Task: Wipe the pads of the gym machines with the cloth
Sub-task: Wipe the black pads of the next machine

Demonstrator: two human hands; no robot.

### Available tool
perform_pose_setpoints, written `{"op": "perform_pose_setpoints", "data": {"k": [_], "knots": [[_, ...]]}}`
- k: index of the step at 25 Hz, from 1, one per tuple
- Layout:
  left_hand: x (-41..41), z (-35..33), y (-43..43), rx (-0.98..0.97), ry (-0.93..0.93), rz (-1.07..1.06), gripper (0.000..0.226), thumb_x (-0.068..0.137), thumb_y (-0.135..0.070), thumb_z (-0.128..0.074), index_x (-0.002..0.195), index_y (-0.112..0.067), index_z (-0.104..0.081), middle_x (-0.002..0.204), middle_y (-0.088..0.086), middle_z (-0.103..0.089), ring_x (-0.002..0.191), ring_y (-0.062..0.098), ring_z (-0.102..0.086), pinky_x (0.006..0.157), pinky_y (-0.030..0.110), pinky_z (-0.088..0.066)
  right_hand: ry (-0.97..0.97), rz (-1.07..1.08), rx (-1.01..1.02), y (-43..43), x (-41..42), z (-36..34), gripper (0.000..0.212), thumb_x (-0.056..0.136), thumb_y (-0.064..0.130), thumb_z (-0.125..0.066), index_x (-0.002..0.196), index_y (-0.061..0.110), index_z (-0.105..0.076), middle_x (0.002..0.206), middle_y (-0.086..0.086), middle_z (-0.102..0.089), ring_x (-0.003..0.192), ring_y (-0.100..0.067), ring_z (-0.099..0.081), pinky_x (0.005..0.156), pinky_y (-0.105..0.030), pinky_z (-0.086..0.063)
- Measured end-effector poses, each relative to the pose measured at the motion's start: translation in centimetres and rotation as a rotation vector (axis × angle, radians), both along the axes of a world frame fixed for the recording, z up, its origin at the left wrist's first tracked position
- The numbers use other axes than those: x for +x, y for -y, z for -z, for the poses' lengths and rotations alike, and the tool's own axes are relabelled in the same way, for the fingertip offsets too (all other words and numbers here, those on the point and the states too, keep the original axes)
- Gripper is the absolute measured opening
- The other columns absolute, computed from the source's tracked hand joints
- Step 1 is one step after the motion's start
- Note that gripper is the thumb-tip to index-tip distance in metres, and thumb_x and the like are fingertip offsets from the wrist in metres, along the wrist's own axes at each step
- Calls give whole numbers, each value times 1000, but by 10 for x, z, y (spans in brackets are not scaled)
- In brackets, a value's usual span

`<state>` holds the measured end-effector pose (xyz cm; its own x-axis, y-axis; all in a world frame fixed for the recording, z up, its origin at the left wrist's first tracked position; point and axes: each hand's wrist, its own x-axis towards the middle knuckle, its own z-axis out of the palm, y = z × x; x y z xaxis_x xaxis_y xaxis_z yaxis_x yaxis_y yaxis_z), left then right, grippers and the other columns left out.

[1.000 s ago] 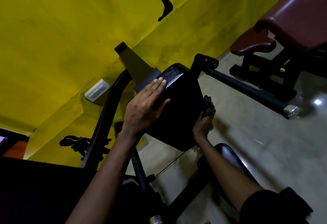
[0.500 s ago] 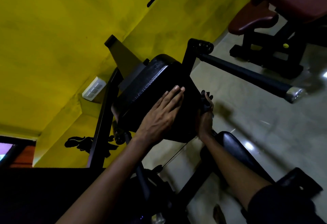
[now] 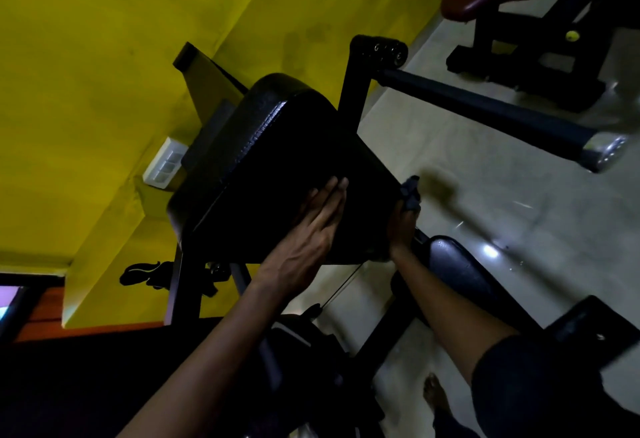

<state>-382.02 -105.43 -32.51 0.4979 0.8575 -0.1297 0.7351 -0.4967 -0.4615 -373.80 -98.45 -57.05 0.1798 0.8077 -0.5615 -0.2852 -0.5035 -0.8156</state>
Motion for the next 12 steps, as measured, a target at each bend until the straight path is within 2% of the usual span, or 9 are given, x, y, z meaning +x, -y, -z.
{"op": "perform_pose_setpoints", "data": {"k": [2,4,7,9,10,12], "knots": [[0,4,-1,-7,23,-10,74,99,-8,-49,156,-1,-3,165,14,3,152,26,9,124,42,0,-36,7,-55,-3,-1,15,46,107,25,-38,144,-2,-36,140,-27,-46,126,-42,-49,100,-44,-38],[2,6,-3,-14,54,-19,72,98,-7,-52,155,1,-8,165,13,-2,152,25,6,124,38,5,-26,-14,-78,-1,-3,24,50,106,30,-37,145,-1,-34,143,-25,-44,130,-42,-46,104,-44,-38],[0,8,-5,-19,71,-24,69,99,-10,-49,155,1,-11,165,12,-1,152,24,7,122,34,13,20,-47,-19,12,-3,18,43,107,20,-38,142,-6,-38,140,-25,-45,130,-36,-46,101,-29,-32],[-2,11,-8,-34,82,-28,70,98,-12,-50,155,0,-12,165,11,1,152,24,9,121,35,13,16,7,10,7,-5,30,39,106,15,-40,138,-7,-41,132,-23,-49,123,-31,-49,97,-26,-32],[-3,15,-9,-48,98,-32,72,97,-12,-53,155,1,-12,165,11,2,152,25,10,121,35,13,1,28,3,3,-5,34,42,105,20,-41,137,-7,-41,127,-19,-50,119,-28,-50,95,-26,-33],[-3,27,-5,-93,129,-51,77,91,-4,-56,155,1,-13,164,12,6,152,26,11,121,36,14,-70,43,-66,-9,-3,56,59,101,44,-38,139,-1,-42,124,-15,-52,114,-24,-52,91,-29,-38]]}}
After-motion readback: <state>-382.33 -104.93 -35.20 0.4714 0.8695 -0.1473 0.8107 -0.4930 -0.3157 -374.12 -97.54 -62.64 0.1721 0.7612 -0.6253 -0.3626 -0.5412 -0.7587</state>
